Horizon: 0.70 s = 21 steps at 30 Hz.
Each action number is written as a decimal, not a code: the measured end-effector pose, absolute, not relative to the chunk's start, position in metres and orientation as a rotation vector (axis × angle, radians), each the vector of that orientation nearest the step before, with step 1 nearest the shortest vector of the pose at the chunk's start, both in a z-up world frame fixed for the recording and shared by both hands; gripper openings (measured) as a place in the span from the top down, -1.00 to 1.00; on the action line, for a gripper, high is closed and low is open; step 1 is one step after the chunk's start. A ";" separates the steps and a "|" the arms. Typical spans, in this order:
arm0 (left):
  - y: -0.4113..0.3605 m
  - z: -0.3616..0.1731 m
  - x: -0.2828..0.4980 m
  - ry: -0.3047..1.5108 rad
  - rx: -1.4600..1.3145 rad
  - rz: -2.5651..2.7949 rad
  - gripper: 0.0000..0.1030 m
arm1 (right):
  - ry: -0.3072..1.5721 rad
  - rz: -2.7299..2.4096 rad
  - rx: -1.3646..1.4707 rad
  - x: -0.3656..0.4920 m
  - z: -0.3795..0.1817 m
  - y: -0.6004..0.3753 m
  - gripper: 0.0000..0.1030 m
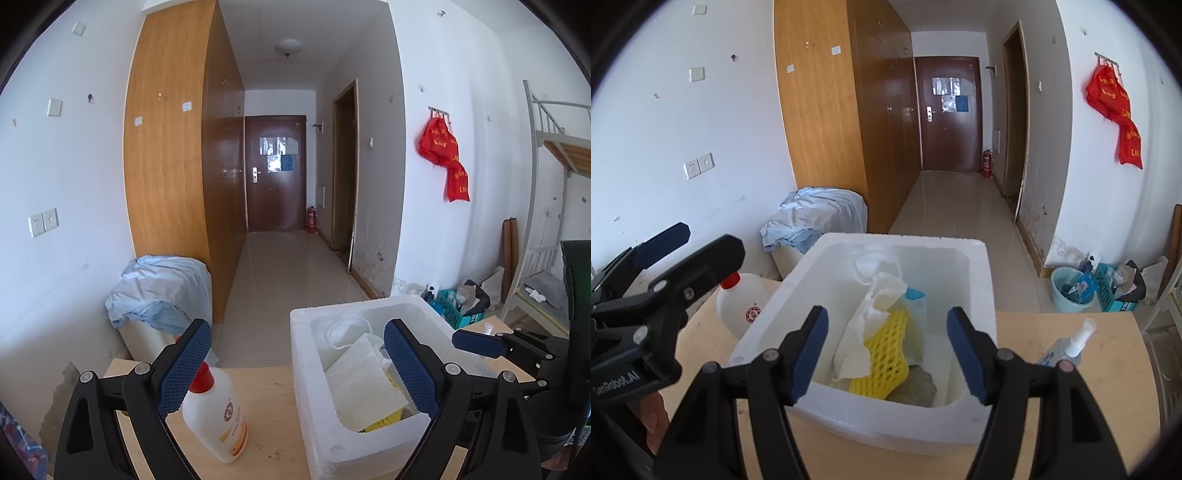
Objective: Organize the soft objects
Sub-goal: 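Release the tissue into the foam box with the right tool, then withdraw both tools from the foam box toward the tissue pack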
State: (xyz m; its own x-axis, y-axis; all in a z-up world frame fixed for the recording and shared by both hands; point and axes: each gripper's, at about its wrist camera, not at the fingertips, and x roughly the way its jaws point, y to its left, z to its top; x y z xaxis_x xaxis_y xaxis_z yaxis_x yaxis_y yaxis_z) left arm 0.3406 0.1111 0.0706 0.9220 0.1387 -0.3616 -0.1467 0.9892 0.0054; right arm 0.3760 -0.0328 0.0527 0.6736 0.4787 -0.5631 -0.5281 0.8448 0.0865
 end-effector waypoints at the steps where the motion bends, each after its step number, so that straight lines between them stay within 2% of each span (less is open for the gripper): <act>1: 0.110 0.071 0.340 0.370 -0.022 0.143 -0.84 | 0.608 0.563 -0.085 0.375 0.054 -0.034 -0.39; 6: 0.103 0.074 0.332 0.363 -0.024 0.131 -0.84 | 0.598 0.544 -0.090 0.364 0.061 -0.042 -0.41; 14: 0.095 0.081 0.297 0.350 -0.030 0.120 -0.84 | 0.566 0.512 -0.074 0.331 0.073 -0.067 -0.68; 17: 0.091 0.087 0.281 0.348 -0.033 0.112 -0.91 | 0.550 0.512 -0.065 0.316 0.078 -0.076 -0.81; 21: 0.084 0.094 0.255 0.332 -0.038 0.102 -0.97 | 0.538 0.509 -0.048 0.298 0.082 -0.087 -0.86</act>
State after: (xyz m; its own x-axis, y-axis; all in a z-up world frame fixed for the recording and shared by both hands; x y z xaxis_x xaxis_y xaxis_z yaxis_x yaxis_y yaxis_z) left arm 0.2548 0.0843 0.0941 0.9404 0.0935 -0.3270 -0.1059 0.9942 -0.0203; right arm 0.2982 -0.0875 0.0820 0.7381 0.4511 -0.5017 -0.4757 0.8753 0.0872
